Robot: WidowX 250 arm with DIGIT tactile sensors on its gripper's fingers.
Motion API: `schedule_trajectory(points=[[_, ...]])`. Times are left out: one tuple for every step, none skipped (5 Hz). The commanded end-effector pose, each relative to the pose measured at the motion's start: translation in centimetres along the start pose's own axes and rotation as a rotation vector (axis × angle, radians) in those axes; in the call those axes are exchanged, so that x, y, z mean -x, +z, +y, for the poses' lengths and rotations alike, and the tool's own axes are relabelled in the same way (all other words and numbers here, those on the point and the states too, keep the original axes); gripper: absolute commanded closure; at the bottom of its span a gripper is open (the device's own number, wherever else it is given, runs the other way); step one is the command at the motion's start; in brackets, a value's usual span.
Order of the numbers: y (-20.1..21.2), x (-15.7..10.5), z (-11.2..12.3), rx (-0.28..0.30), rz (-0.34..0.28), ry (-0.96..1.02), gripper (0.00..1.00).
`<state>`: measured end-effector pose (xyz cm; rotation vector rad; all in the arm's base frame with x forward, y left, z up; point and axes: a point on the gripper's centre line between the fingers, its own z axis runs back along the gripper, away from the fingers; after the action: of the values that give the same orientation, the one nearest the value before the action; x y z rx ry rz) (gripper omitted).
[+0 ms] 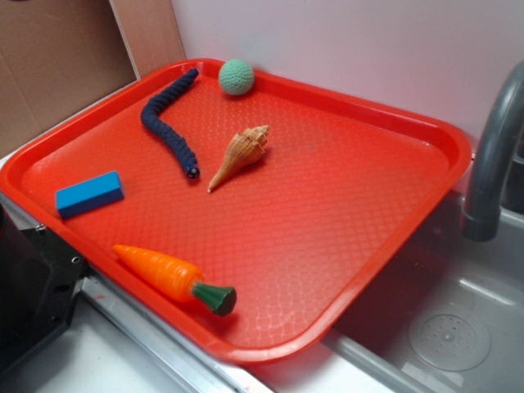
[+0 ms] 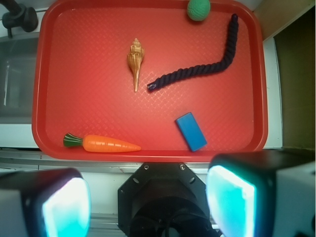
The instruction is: Grab the shell.
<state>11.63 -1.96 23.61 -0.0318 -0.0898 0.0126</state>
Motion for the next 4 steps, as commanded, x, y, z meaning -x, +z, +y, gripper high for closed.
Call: schedule_trajectory(points=[[0.0,0.0,0.0,0.0,0.0,0.0,0.0],[-1.0,-1.0,0.2,0.042,-0.017,0.047,0.0],[-2.6,-2.4,0.0,0.004,0.004,0.128,0.0],[-5.2,-4.4,-0.4,-0.003,-0.033,0.191,0.0]])
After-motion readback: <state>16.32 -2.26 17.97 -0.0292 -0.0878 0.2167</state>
